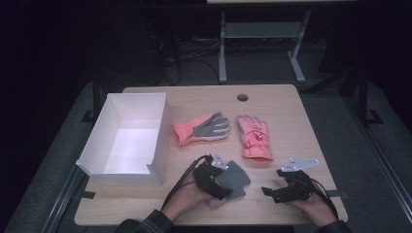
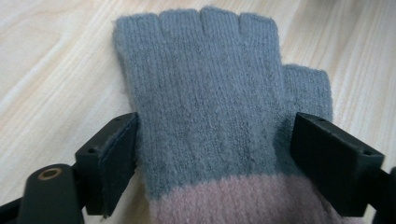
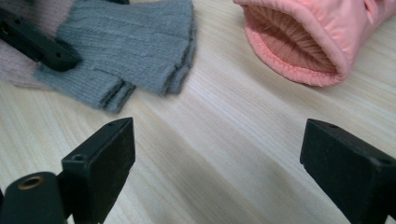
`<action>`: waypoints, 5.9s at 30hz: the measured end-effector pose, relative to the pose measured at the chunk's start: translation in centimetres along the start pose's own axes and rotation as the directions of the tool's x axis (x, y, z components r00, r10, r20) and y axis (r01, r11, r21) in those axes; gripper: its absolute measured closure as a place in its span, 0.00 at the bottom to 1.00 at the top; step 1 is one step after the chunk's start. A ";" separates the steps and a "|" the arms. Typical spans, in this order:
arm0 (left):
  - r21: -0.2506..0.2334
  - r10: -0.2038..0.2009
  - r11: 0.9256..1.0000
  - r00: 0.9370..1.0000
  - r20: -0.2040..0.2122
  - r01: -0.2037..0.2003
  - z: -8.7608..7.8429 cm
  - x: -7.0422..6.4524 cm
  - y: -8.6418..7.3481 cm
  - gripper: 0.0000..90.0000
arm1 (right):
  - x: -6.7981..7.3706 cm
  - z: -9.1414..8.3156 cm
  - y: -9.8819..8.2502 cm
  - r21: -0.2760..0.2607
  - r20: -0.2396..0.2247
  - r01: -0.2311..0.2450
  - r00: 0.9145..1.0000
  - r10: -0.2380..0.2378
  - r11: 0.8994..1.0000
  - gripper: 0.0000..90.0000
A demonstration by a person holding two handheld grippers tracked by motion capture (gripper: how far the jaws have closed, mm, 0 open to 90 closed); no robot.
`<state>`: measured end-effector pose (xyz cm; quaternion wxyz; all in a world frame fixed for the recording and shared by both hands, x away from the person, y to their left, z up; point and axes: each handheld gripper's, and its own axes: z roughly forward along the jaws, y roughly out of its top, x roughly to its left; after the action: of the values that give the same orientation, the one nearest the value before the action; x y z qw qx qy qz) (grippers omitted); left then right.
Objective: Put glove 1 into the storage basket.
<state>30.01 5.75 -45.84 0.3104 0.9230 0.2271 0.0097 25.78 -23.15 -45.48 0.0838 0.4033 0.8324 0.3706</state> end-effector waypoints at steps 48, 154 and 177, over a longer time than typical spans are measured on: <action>-0.069 -0.092 0.993 0.994 0.055 0.096 -10.8 3.3 3.2 0.69 | -0.3 -0.1 0.0 -0.030 0.005 -0.011 1.000 0.011 0.999 0.11; -0.166 -0.468 0.882 0.779 -0.416 0.441 -19.6 18.7 -10.0 0.20 | -0.6 -1.1 -0.4 -0.051 -0.002 -0.011 1.000 0.011 0.999 0.11; -0.264 -0.292 0.938 0.924 -0.246 0.226 -21.3 11.5 -2.3 0.22 | -0.6 -1.0 -0.3 -0.046 -0.005 -0.005 1.000 0.005 0.999 0.11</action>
<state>35.99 24.34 -31.38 0.3783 0.8315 0.3870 0.1258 25.52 -24.25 -45.10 0.0903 0.4025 0.8228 0.3910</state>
